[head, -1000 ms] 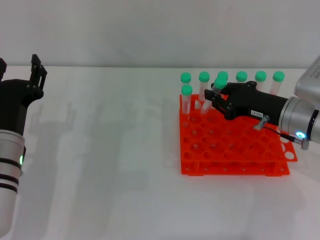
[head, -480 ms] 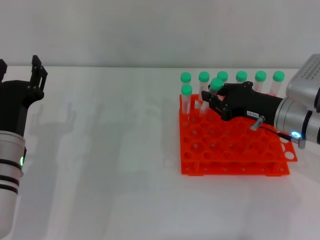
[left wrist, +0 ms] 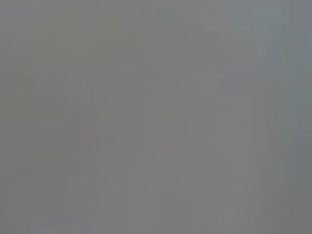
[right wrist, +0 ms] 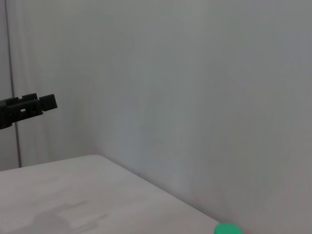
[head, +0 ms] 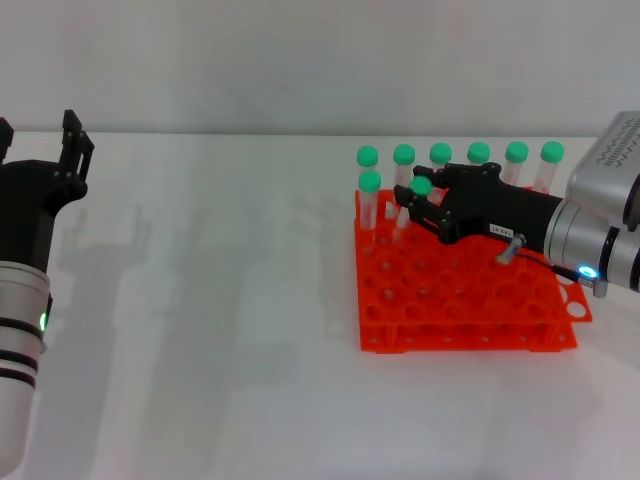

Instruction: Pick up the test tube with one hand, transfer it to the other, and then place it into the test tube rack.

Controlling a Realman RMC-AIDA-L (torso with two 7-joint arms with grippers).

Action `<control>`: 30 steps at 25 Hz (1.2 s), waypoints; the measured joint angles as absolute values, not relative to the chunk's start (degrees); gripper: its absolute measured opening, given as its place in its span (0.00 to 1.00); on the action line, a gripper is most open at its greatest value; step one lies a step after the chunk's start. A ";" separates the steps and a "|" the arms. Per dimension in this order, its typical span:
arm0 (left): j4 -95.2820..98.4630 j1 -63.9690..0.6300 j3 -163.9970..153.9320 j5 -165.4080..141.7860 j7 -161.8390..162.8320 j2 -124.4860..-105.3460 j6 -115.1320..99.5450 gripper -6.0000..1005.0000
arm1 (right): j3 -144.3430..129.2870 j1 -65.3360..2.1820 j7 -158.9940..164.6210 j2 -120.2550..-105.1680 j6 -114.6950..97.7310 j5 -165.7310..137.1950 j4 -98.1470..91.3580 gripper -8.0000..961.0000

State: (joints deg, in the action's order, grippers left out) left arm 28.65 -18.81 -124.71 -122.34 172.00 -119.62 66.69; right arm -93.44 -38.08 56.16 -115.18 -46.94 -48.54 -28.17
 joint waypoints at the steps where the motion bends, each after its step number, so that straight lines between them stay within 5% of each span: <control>1: 28.65 -18.81 -124.71 -122.34 172.01 -119.62 66.71 0.74 | -93.43 -38.07 56.15 -115.21 -46.87 -48.53 -28.17 0.26; 17: 28.65 -18.75 -124.89 -122.52 172.09 -119.62 66.77 0.74 | -79.89 -34.30 54.84 -115.61 -56.01 -47.55 -28.32 0.72; 20: 28.65 -18.79 -124.89 -122.77 172.07 -119.60 66.53 0.74 | -76.25 -32.85 50.92 -115.82 -59.85 -43.14 -27.06 0.91; 30: 27.19 -19.99 -125.06 -122.75 171.52 -119.66 65.52 0.75 | -75.76 -30.73 23.79 -116.17 -66.61 -18.13 -17.53 0.91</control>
State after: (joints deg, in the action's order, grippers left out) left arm 27.19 -19.99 -125.06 -122.75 171.52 -119.66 65.52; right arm -75.76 -30.73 23.79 -116.17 -66.61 -18.13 -17.53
